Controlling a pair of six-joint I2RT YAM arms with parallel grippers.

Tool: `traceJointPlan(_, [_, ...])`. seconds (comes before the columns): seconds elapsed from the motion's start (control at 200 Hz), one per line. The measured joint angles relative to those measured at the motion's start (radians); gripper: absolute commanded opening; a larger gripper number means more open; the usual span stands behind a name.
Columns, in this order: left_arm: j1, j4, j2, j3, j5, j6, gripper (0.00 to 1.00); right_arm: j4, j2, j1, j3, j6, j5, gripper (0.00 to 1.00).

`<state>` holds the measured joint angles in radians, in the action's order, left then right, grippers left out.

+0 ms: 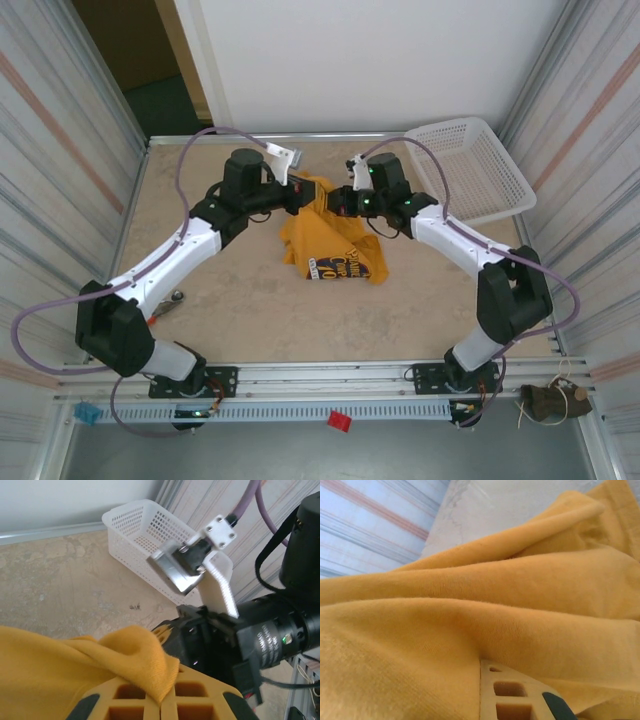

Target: Fold the inside-out t-shirt

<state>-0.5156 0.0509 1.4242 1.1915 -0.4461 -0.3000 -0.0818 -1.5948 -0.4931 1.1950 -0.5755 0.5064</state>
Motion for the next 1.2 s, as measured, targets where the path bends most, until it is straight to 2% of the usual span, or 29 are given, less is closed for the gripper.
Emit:
traceJointPlan(0.125, [0.068, -0.013, -0.026, -0.070, 0.004, -0.019, 0.00, 0.009, 0.061, 0.125, -0.003, -0.004, 0.173, 0.00])
traceJointPlan(0.245, [0.084, -0.030, -0.001, -0.095, 0.006, -0.018, 0.28, 0.036, 0.157, 0.169, -0.002, -0.010, 0.367, 0.00])
traceJointPlan(0.346, [0.107, -0.025, 0.028, -0.094, 0.040, -0.008, 0.46, 0.064, 0.206, 0.183, 0.007, -0.018, 0.471, 0.00])
traceJointPlan(0.506, [0.119, 0.008, 0.034, -0.095, 0.109, 0.016, 0.60, 0.106, 0.209, 0.219, 0.008, -0.047, 0.542, 0.00])
traceJointPlan(0.621, [0.073, 0.033, -0.049, -0.114, 0.181, 0.041, 0.63, 0.134, 0.198, 0.246, 0.004, -0.081, 0.550, 0.00])
traceJointPlan(0.827, [-0.111, 0.028, -0.191, -0.117, 0.262, 0.051, 0.69, 0.146, 0.188, 0.251, 0.004, -0.111, 0.549, 0.00])
traceJointPlan(0.942, [-0.172, 0.007, -0.150, -0.116, 0.324, 0.060, 0.70, 0.148, 0.188, 0.251, 0.004, -0.123, 0.547, 0.00])
traceJointPlan(1.197, [-0.185, 0.004, 0.045, -0.085, 0.454, 0.076, 0.73, 0.149, 0.188, 0.250, 0.004, -0.125, 0.542, 0.00])
